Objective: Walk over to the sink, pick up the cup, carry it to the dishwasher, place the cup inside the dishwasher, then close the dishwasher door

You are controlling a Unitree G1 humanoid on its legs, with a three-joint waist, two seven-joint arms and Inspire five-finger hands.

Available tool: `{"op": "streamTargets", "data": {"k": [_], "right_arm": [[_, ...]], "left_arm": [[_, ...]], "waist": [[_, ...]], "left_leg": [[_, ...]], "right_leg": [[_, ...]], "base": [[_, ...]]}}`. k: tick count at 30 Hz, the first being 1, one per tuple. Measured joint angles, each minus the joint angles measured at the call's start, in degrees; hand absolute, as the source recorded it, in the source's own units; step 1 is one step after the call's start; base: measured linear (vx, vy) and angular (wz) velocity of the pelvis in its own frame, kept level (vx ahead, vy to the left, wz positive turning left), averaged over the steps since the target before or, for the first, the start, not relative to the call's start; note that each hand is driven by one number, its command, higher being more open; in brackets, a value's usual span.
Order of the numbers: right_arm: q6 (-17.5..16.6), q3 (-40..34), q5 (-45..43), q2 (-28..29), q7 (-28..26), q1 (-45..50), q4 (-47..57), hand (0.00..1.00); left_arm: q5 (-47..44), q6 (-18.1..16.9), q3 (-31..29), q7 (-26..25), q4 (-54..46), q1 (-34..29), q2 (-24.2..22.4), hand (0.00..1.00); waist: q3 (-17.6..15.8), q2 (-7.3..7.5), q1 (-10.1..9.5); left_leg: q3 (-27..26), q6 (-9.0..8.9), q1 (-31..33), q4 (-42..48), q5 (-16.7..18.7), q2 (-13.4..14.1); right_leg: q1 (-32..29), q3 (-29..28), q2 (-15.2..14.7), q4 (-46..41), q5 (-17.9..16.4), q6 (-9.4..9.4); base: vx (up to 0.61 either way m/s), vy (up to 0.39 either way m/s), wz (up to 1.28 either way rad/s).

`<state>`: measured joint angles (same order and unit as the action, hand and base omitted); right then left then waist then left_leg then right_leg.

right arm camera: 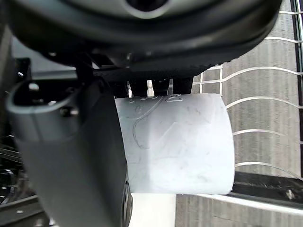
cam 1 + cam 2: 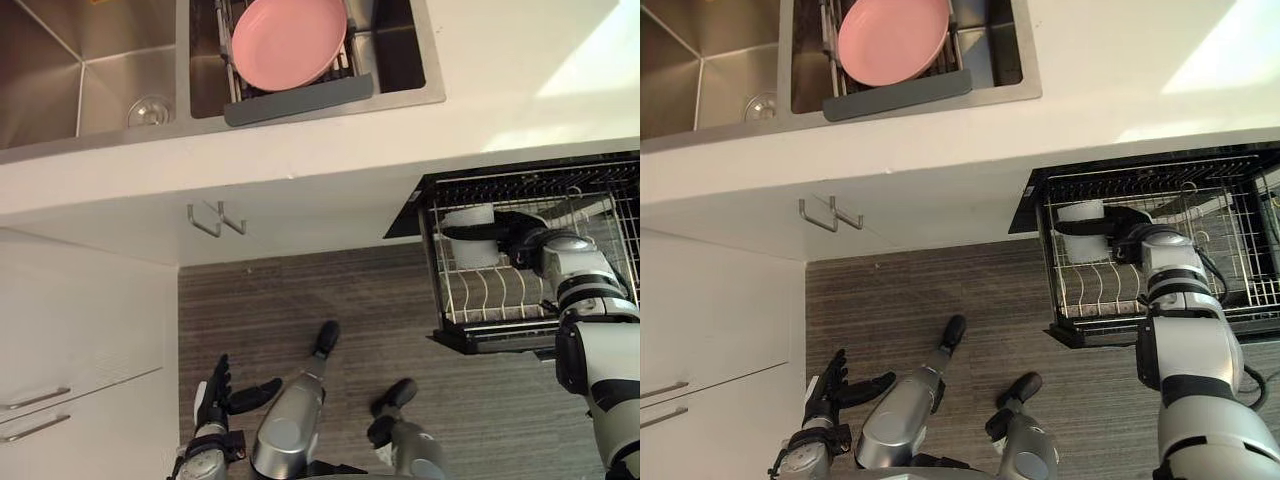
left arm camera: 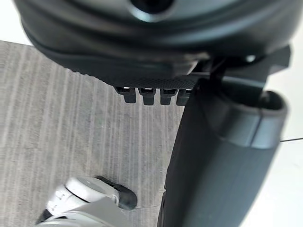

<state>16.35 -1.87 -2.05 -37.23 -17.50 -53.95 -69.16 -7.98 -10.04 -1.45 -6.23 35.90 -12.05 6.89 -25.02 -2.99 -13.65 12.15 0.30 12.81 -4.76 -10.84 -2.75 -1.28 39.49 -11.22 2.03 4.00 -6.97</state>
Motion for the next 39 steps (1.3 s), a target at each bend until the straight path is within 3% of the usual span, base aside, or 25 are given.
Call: {"op": "streamTargets", "data": {"k": [2,3,14,21,26,31,33,39], "right_arm": [[0.5,0.0,0.0,-0.1,0.0,-0.1,0.0,0.00],[0.6,0.0,-0.1,-0.1,0.0,-0.1,-0.1,1.00],[0.4,0.0,-1.3,-0.1,2.5,-2.8,-0.2,1.00],[0.3,-0.1,-2.9,-0.8,0.4,-3.3,0.3,1.00],[-1.1,0.0,-5.8,-0.7,-1.4,3.1,8.3,1.00],[-2.1,-0.9,-10.8,1.6,-0.2,16.5,27.0,1.00],[-3.6,-5.2,-14.8,7.3,0.9,27.4,39.5,1.00],[-7.7,-10.1,-18.6,23.6,-0.6,50.5,63.4,1.00]], "left_arm": [[0.0,0.1,0.8,0.0,0.0,0.0,0.0,1.00],[-0.1,0.1,0.9,0.0,-0.1,0.0,0.0,1.00],[-1.6,0.9,2.1,-0.1,-0.5,1.4,0.2,1.00],[-1.5,1.8,2.0,0.0,-0.4,2.1,0.1,1.00],[0.2,1.9,1.7,0.3,2.9,2.1,0.8,1.00],[-7.3,1.5,-2.1,5.4,8.5,1.3,1.0,1.00],[-8.9,0.4,-4.1,7.4,9.9,-0.8,0.7,1.00],[-6.5,-5.5,-8.4,6.7,10.8,-4.1,-2.2,1.00]], "waist": [[-0.2,-0.34,-0.19],[-0.2,-0.41,-0.32],[-0.5,-0.85,-0.43],[-0.4,-0.65,0.00],[1.7,1.71,1.26],[5.8,4.85,3.94],[9.5,6.15,6.04],[14.5,6.27,10.23]], "left_leg": [[0.1,-0.01,0.3,0.0,0.0,0.0],[0.1,-0.02,0.4,0.0,0.0,0.1],[-0.2,-0.11,0.4,0.0,0.0,0.6],[-1.0,-0.31,-2.1,-0.1,0.2,1.0],[-1.9,-0.94,-3.9,-0.3,0.6,1.6],[-4.2,-1.07,-5.9,-0.5,1.5,2.0],[-5.3,-1.00,-6.7,-0.5,2.1,2.1],[-8.5,-1.25,-9.9,-0.6,3.9,3.0]], "right_leg": [[-0.3,0.1,-0.1,-0.3,-0.2,-0.01],[-0.7,0.1,-0.1,-0.7,-0.4,0.04],[-0.9,-0.2,0.2,-1.4,-1.0,0.24],[1.1,-1.1,0.4,-1.4,-1.1,0.34],[2.3,-2.2,0.9,-1.3,-1.1,0.72],[3.2,-4.5,1.0,-1.0,-1.1,0.80],[3.4,-5.6,1.0,-0.8,-1.3,0.72],[4.6,-9.2,1.3,-0.7,-1.7,0.75]], "base": [[0.00,0.001,0.02],[0.00,0.000,0.00],[0.00,0.000,-0.01],[-0.02,0.004,-0.06],[-0.04,0.001,-0.11],[0.00,-0.003,-0.24],[0.05,-0.007,-0.25],[0.03,-0.013,-0.32]]}}
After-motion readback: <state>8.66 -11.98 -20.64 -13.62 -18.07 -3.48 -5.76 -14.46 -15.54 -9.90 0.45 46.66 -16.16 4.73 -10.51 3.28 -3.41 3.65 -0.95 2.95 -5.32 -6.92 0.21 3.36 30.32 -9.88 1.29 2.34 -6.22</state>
